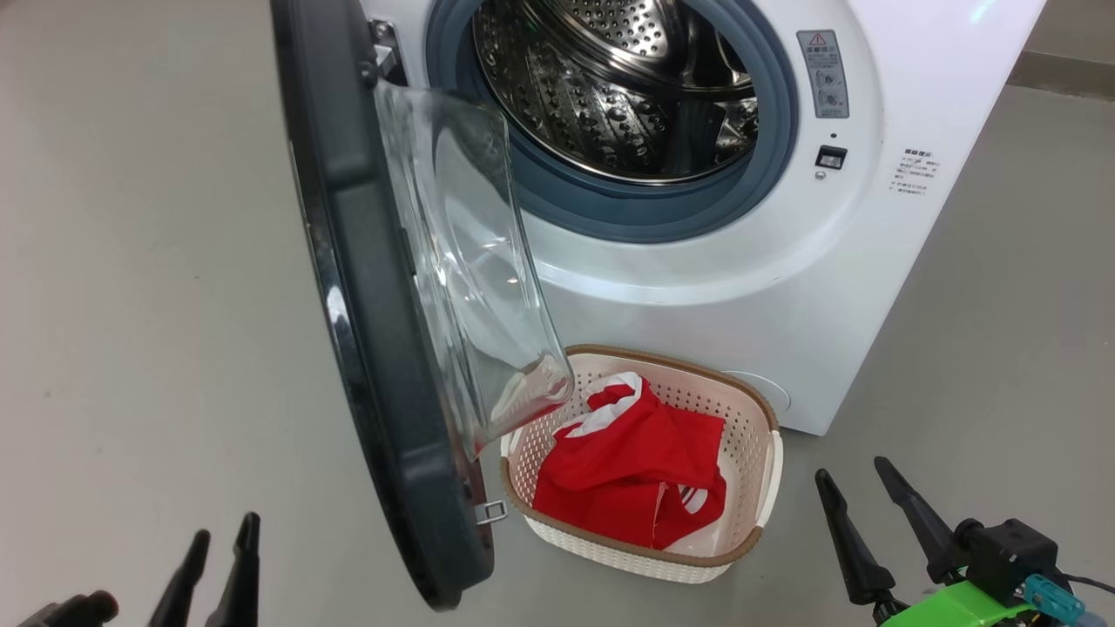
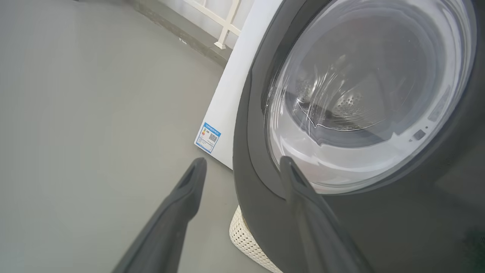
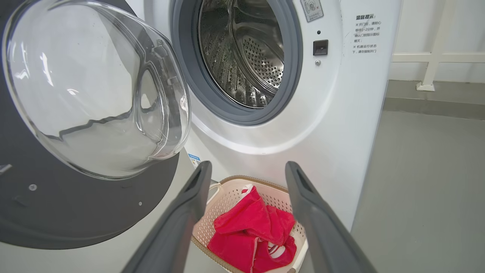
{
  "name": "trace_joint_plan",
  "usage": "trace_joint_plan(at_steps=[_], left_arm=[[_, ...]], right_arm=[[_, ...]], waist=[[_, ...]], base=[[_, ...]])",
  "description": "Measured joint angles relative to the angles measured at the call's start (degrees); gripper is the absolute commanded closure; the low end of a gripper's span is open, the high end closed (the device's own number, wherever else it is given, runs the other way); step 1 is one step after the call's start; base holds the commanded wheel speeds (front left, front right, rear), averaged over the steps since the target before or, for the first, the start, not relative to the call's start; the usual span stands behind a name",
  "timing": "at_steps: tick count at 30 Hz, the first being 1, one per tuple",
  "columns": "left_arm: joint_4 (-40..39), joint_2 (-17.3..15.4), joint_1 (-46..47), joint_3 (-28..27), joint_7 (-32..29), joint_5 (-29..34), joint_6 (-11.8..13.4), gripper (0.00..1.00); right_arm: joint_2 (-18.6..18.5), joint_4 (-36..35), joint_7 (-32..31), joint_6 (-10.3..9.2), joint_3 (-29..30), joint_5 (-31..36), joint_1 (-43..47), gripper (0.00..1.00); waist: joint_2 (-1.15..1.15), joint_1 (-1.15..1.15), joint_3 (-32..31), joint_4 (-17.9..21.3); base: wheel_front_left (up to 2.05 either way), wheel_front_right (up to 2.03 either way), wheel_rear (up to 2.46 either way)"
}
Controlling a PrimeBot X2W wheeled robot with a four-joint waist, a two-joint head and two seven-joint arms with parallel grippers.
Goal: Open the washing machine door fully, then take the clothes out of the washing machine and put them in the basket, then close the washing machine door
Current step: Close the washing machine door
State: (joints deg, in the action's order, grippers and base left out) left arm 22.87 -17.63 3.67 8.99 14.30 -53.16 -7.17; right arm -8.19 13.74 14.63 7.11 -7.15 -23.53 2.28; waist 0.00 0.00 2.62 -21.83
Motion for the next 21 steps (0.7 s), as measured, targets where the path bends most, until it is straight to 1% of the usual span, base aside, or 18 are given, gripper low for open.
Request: trace_joint_plan(at_steps=[3, 5, 8, 12, 15, 17, 21], left_arm=[[-1.26, 2.66, -0.93, -4.17, 0.0, 7.57, 0.0, 0.0], [-2.1, 3.88, -1.44, -6.21, 0.0, 14.28, 0.0, 0.0], [-3.91, 6.57, -1.67, -9.95, 0.0, 21.9, 0.0, 0.0], [-6.65, 9.67, -2.59, -12.82, 0.0, 31.29, 0.0, 0.0], [-7.97, 11.18, -3.31, -13.67, 0.0, 36.12, -0.01, 0.0], [-7.95, 12.15, -3.85, -14.06, 0.0, 36.5, -0.01, 0.0], [-7.88, 12.98, -4.08, -14.71, 0.0, 38.08, -0.01, 0.0]], right_arm=[[-0.05, -0.04, 0.0, 0.0, 0.27, 0.0, 0.01, 0.0], [-0.13, -0.05, 0.0, 0.0, 0.4, 0.0, 0.01, 0.0], [-0.3, -0.21, 0.0, 0.0, 0.71, 0.0, 0.0, 0.0], [-0.38, -0.36, 0.0, 0.0, 1.09, 0.0, -0.01, 0.0], [-0.46, -0.56, 0.0, 0.0, 1.2, 0.0, -0.01, 0.0], [-0.47, -0.7, 0.0, 0.0, 1.38, 0.0, 0.0, 0.0], [-0.49, -0.71, 0.0, 0.0, 1.68, 0.0, 0.06, 0.0]], waist=[[0.0, 0.0, -0.04, 0.02], [0.0, 0.0, -0.02, 0.05], [0.0, 0.0, 0.05, 0.16], [0.0, 0.0, 0.14, 0.39], [0.0, 0.0, 0.12, 0.59], [0.0, 0.0, 0.14, 0.69], [0.0, 0.0, 0.32, 0.83]], base=[[0.0, 0.0, 0.0], [0.0, 0.0, 0.0], [0.0, 0.0, 0.0], [0.0, 0.0, 0.0], [0.0, 0.0, 0.0], [0.0, 0.0, 0.0], [0.0, 0.0, 0.0]])
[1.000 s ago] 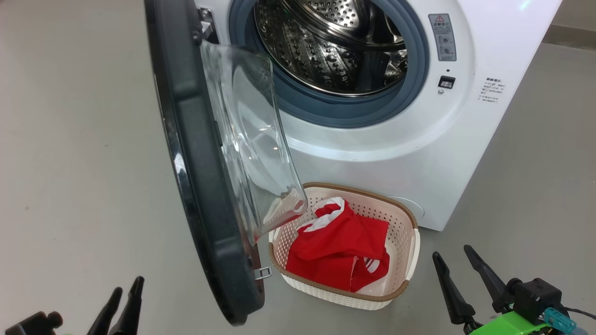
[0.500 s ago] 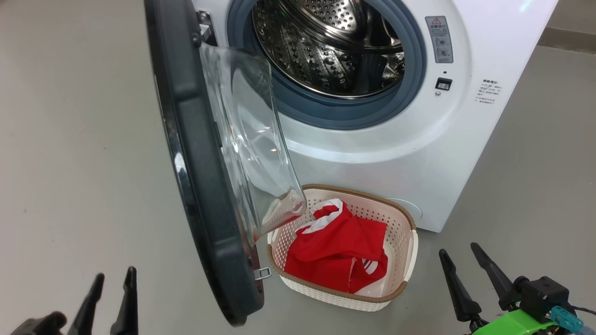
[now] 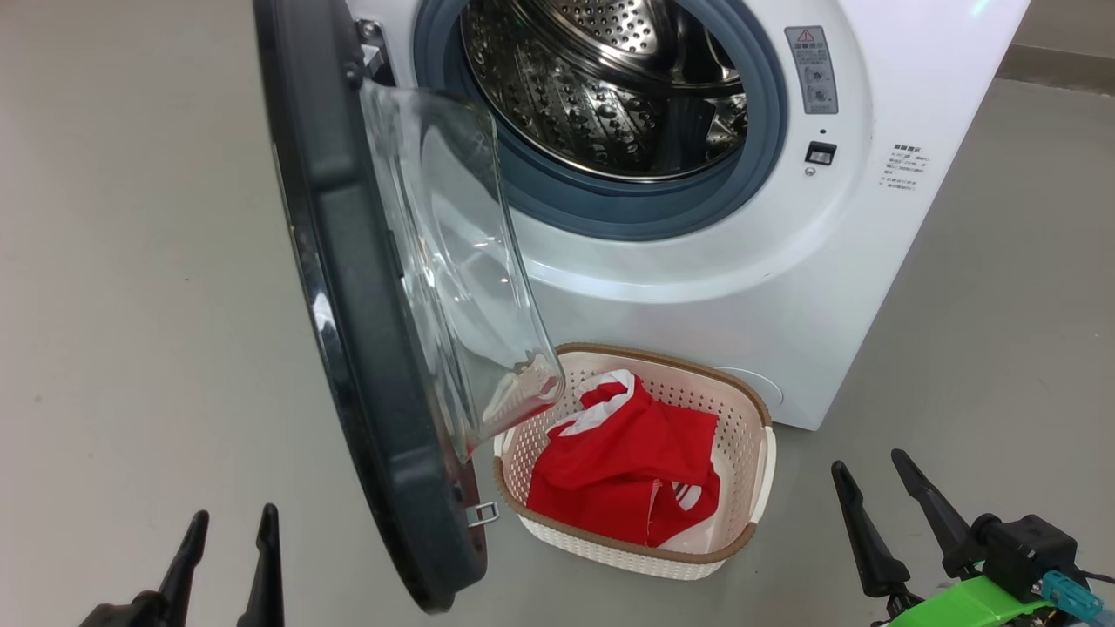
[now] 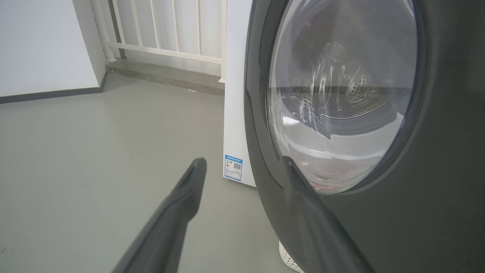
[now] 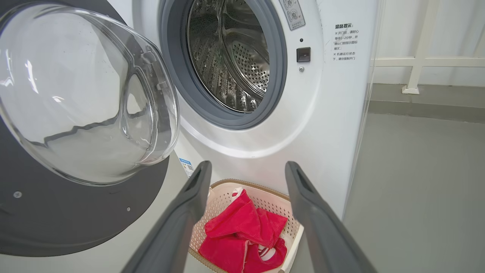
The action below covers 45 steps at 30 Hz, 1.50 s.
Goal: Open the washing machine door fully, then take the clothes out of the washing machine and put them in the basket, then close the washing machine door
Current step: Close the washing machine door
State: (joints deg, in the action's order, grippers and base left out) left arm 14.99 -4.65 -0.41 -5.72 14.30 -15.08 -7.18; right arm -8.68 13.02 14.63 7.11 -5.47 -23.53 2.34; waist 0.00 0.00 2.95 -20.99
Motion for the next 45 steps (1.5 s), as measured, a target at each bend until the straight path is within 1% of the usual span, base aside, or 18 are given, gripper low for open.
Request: trace_joint_plan(at_steps=[7, 16, 20, 22, 23, 24, 26, 27, 31, 36, 37, 40, 45], left_arm=[[0.55, 0.66, 0.0, -0.76, 0.0, 0.83, 0.0, 0.0], [0.63, 0.7, -0.01, -0.93, 0.0, 1.54, 0.0, 0.0], [0.57, 0.7, 0.0, -0.99, 0.0, 1.31, 0.0, 0.0], [0.14, 0.71, 0.03, -1.07, 0.0, -0.21, 0.0, 0.0], [-0.12, 0.73, 0.07, -1.18, 0.0, -1.24, 0.0, 0.12], [-0.41, 0.75, 0.09, -1.2, 0.0, -2.86, 0.0, 0.51], [-1.25, 0.63, 0.26, -0.75, 0.0, -6.9, 0.0, 0.89], [-1.64, 0.38, 0.42, -0.2, 0.0, -8.7, 0.0, 1.0], [-3.63, -2.14, 1.92, 2.37, 0.0, -17.72, 0.0, 1.0], [-5.5, -7.67, 4.59, 5.61, 0.01, -27.19, 0.0, 1.0], [-6.67, -9.51, 5.79, 7.34, 0.01, -31.94, 0.0, 1.0], [-8.7, -13.07, 7.31, 10.58, 0.02, -39.12, 0.0, 1.0], [-11.76, -20.48, 8.58, 17.6, 0.24, -52.06, 0.01, 1.0]], right_arm=[[0.07, 0.1, 0.0, 0.0, 0.25, 0.12, 0.13, 0.0], [0.27, 0.15, 0.0, 0.0, 0.36, 0.38, 0.15, 0.0], [0.3, 0.14, 0.0, 0.0, 0.36, 0.4, 0.16, 0.0], [0.32, 0.14, 0.0, 0.0, 0.36, 0.4, 0.16, 0.0], [0.32, 0.14, 0.0, 0.0, 0.37, 0.4, 0.16, 0.0], [0.32, 0.14, 0.0, 0.0, 0.37, 0.4, 0.16, 0.0], [0.34, 0.14, 0.0, 0.0, 0.38, 0.4, 0.16, 0.0], [0.37, 0.14, 0.0, 0.0, 0.38, 0.4, 0.16, 0.0], [0.53, 0.14, 0.0, 0.0, 0.3, 0.4, 0.17, 0.0], [0.6, 0.19, 0.0, 0.0, 0.1, 0.4, 0.16, 0.0], [0.66, 0.21, 0.0, 0.0, 0.02, 0.4, 0.16, 0.0], [0.8, 0.22, 0.0, 0.0, -0.09, 0.4, 0.16, 0.0], [1.07, 0.24, 0.0, 0.0, -0.36, 0.4, 0.15, 0.0]], waist=[[0.0, 0.0, -0.05, 0.09], [0.0, 0.0, -0.34, 0.04], [0.0, 0.0, -0.28, 0.01], [0.0, 0.0, -0.25, 0.0], [0.0, 0.0, -0.25, -0.01], [0.0, 0.0, -0.25, -0.02], [0.0, 0.0, -0.27, -0.04], [0.0, 0.0, -0.27, -0.05], [0.0, 0.0, -0.34, 0.01], [0.0, 0.0, -0.16, 0.21], [0.0, 0.0, -0.05, 0.34], [0.0, 0.0, 0.02, 0.61], [0.0, 0.0, 0.25, 1.25]], base=[[0.0, 0.0, 0.0], [0.0, 0.0, 0.0], [0.0, 0.0, 0.0], [0.0, 0.0, 0.0], [0.0, 0.0, 0.0], [0.0, 0.0, 0.0], [0.0, 0.0, 0.0], [0.0, 0.0, 0.0], [0.0, 0.0, 0.0], [0.0, 0.0, 0.0], [0.0, 0.0, 0.0], [0.0, 0.0, 0.0], [0.0, 0.0, 0.0]])
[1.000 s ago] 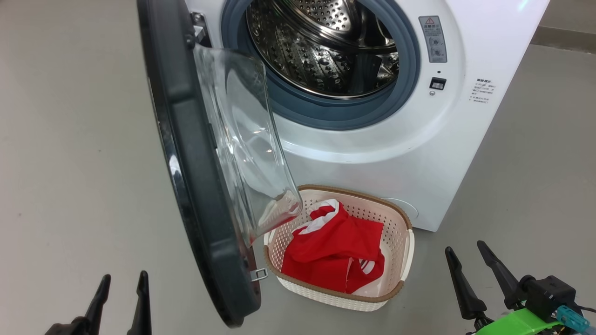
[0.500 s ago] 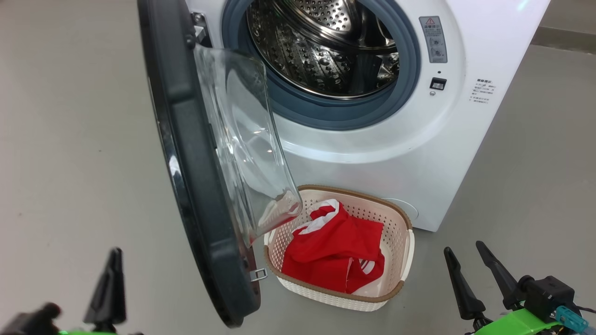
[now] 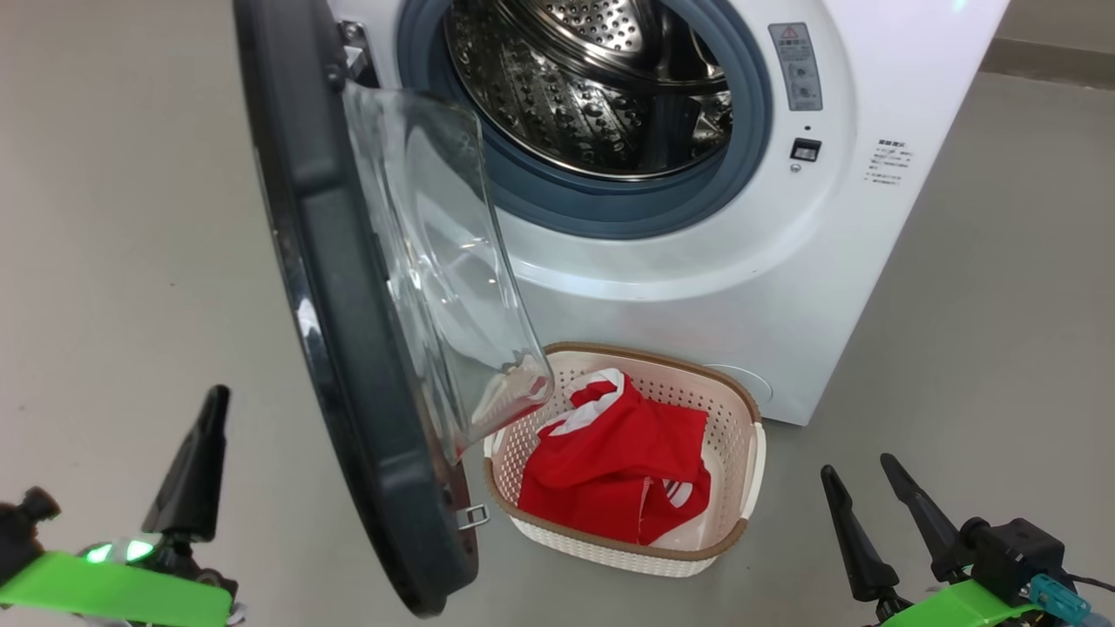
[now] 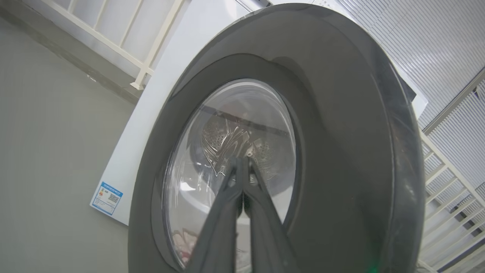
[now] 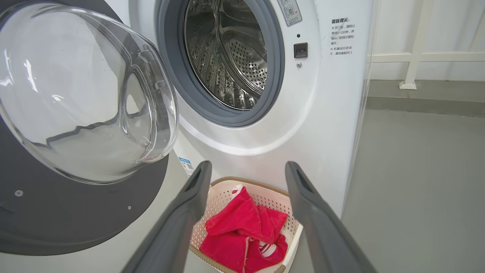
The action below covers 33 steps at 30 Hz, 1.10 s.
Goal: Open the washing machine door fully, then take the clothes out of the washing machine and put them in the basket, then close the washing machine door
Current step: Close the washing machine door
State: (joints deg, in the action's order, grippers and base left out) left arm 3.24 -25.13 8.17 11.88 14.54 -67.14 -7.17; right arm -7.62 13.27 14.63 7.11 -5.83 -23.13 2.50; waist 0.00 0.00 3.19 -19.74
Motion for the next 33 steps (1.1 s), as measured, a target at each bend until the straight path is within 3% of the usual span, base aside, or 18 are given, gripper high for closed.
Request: trace_joint_plan(at_steps=[6, 13, 25, 33], left_arm=[[-5.02, -6.65, 1.1, 5.81, -0.63, -11.62, 0.0, 1.0], [-10.9, -9.25, 2.02, 9.32, -2.13, -19.85, 0.0, 1.0], [-14.17, -11.16, 3.07, 10.89, -5.54, -23.18, 0.04, 1.0], [-14.07, -9.7, 7.06, 13.63, -6.97, -22.6, 0.07, 1.0]], right_arm=[[0.2, 0.0, 0.0, 0.0, -0.2, 0.0, -0.02, 0.0], [0.22, -0.01, 0.0, 0.0, -0.22, 0.0, -0.09, 0.0], [0.29, -0.02, 0.0, 0.0, -0.18, 0.0, -0.26, 0.0], [0.37, -0.04, 0.0, 0.0, -0.11, 0.0, -0.73, 0.0]], waist=[[0.0, 0.0, 0.63, 0.91], [0.0, 0.0, 1.58, 1.78], [0.0, 0.0, 2.54, 2.99], [0.0, 0.0, 3.61, 3.86]], base=[[0.0, 0.0, 0.0], [0.0, 0.0, 0.0], [0.0, 0.0, 0.0], [0.0, 0.0, 0.0]])
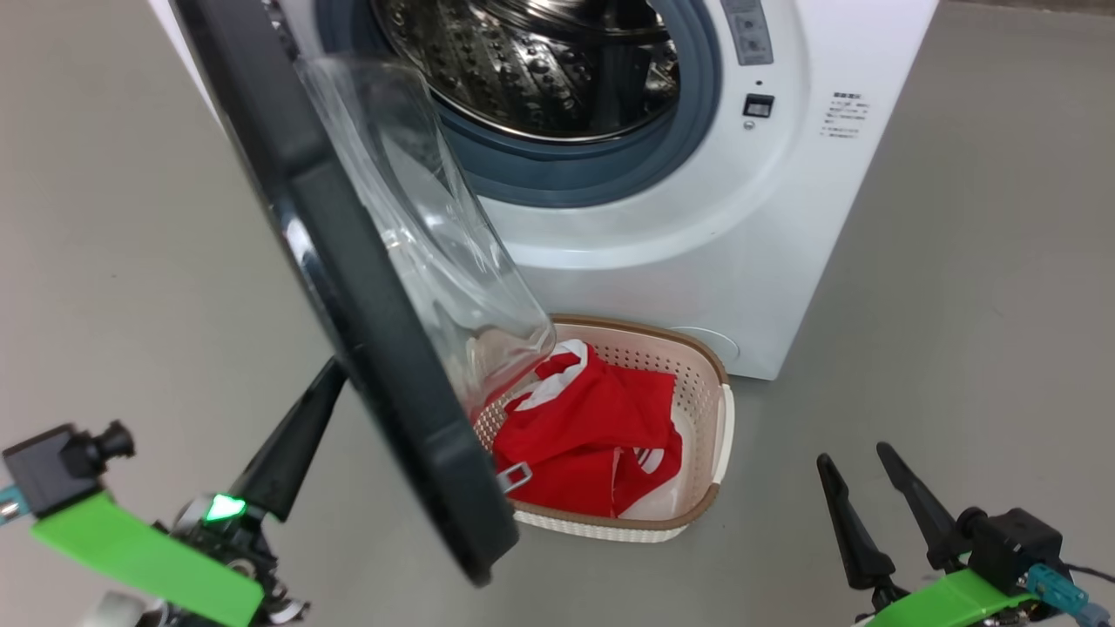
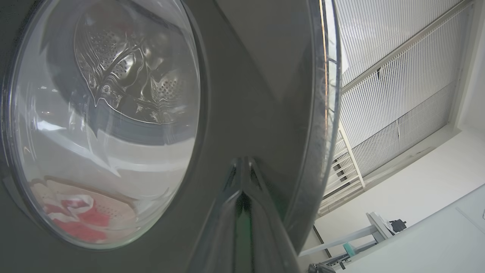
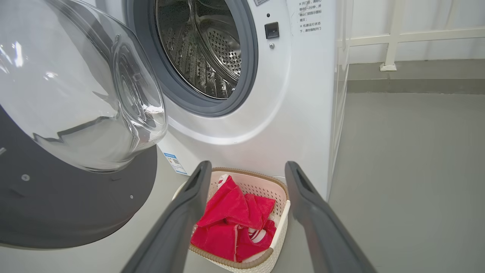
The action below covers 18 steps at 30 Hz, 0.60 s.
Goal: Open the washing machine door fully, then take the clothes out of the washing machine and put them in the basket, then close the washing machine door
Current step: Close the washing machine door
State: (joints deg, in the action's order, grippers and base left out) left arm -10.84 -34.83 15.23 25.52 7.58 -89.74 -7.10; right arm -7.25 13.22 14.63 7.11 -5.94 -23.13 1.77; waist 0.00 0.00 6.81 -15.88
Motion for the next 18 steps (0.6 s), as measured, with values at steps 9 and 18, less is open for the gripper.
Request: trace_joint_plan(at_steps=[9, 18], left_arm=[[2.53, 2.59, 5.66, 3.36, 0.62, 2.19, 0.0, 1.0], [7.26, 4.89, 12.85, 6.46, 3.59, 3.8, 0.0, 1.0]], right_arm=[[0.01, -0.16, 0.0, 0.0, 0.56, -0.01, -1.11, 0.0], [0.13, -0.55, 0.0, 0.0, 1.47, 0.0, -3.22, 0.0]], waist=[[0.0, 0.0, 1.21, 2.42], [0.0, 0.0, 3.34, 5.59]], base=[[0.0, 0.0, 0.0], [0.0, 0.0, 0.0]])
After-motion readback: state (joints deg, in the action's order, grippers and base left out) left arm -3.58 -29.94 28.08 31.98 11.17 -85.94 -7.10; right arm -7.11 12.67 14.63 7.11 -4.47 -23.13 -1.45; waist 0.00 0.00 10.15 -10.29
